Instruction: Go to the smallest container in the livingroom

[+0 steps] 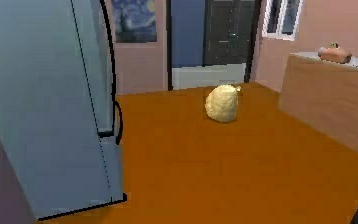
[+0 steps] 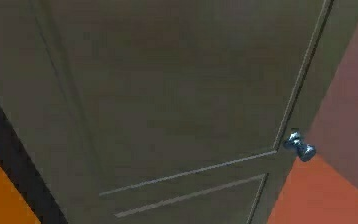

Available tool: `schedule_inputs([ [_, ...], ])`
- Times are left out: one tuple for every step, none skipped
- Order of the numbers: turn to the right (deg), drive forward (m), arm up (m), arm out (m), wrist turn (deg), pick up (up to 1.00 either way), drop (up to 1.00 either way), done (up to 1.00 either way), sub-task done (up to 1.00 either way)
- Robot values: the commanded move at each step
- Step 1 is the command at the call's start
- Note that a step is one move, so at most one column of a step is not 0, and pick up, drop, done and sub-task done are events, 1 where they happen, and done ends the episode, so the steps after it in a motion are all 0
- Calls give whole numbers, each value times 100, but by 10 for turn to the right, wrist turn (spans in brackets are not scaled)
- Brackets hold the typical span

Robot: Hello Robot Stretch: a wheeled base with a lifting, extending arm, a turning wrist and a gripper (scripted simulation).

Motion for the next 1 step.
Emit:
schedule_inputs([
  [0,100,0,0,0,0,0,0,0],
])
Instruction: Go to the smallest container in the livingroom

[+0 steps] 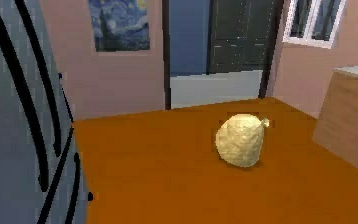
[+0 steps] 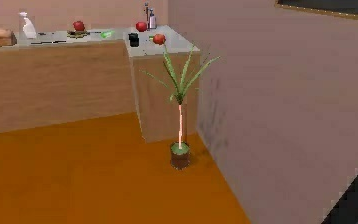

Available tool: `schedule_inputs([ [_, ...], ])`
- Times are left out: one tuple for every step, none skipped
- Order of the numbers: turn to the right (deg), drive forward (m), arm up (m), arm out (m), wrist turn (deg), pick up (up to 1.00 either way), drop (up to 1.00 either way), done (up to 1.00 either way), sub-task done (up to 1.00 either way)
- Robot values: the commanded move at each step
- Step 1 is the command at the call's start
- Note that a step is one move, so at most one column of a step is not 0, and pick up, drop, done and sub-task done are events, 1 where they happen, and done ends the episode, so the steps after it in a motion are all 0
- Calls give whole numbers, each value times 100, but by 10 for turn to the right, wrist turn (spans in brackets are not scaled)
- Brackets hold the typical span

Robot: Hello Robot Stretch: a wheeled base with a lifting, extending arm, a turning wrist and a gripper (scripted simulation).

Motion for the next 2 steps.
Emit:
schedule_inputs([
  [0,100,0,0,0,0,0,0,0],
  [-30,0,0,0,0,0,0,0,0],
])
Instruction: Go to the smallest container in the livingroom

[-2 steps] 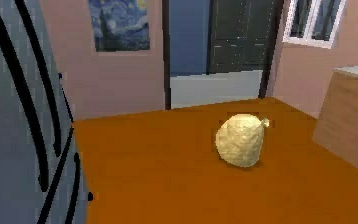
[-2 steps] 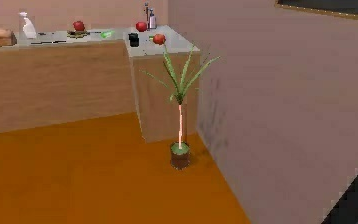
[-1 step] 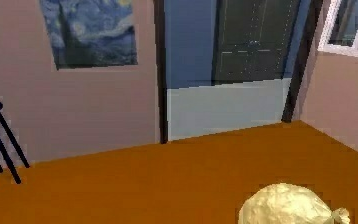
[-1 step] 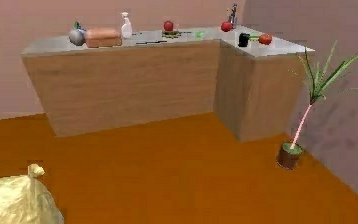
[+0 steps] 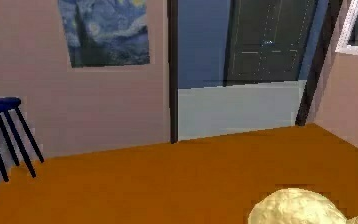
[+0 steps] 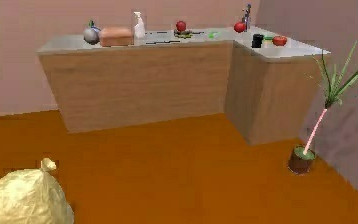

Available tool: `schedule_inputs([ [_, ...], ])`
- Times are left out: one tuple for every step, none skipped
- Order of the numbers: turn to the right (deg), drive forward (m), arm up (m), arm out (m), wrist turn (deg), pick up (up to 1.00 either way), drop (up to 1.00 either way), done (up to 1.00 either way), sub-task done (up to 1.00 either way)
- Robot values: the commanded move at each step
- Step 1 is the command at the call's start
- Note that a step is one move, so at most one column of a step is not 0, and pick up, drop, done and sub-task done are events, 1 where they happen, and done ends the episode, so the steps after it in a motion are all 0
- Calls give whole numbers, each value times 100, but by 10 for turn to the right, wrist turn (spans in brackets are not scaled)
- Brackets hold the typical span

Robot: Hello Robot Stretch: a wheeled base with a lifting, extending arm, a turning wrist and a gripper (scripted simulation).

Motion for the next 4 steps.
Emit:
schedule_inputs([
  [0,95,0,0,0,0,0,0,0],
  [-210,0,0,0,0,0,0,0,0],
  [0,15,0,0,0,0,0,0,0],
  [450,0,0,0,0,0,0,0,0],
])
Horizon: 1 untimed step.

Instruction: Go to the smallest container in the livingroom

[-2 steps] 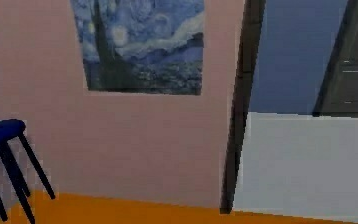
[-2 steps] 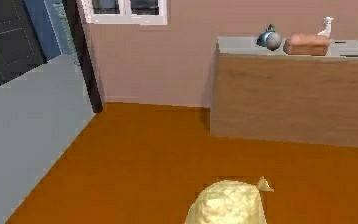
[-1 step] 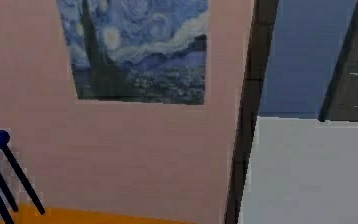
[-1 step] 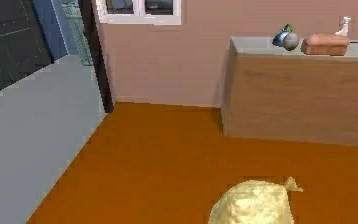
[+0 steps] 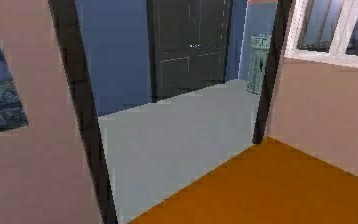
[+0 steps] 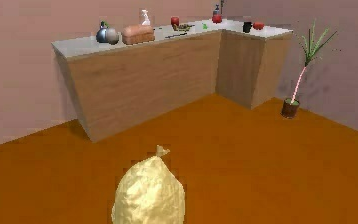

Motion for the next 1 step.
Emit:
schedule_inputs([
  [90,0,0,0,0,0,0,0,0],
])
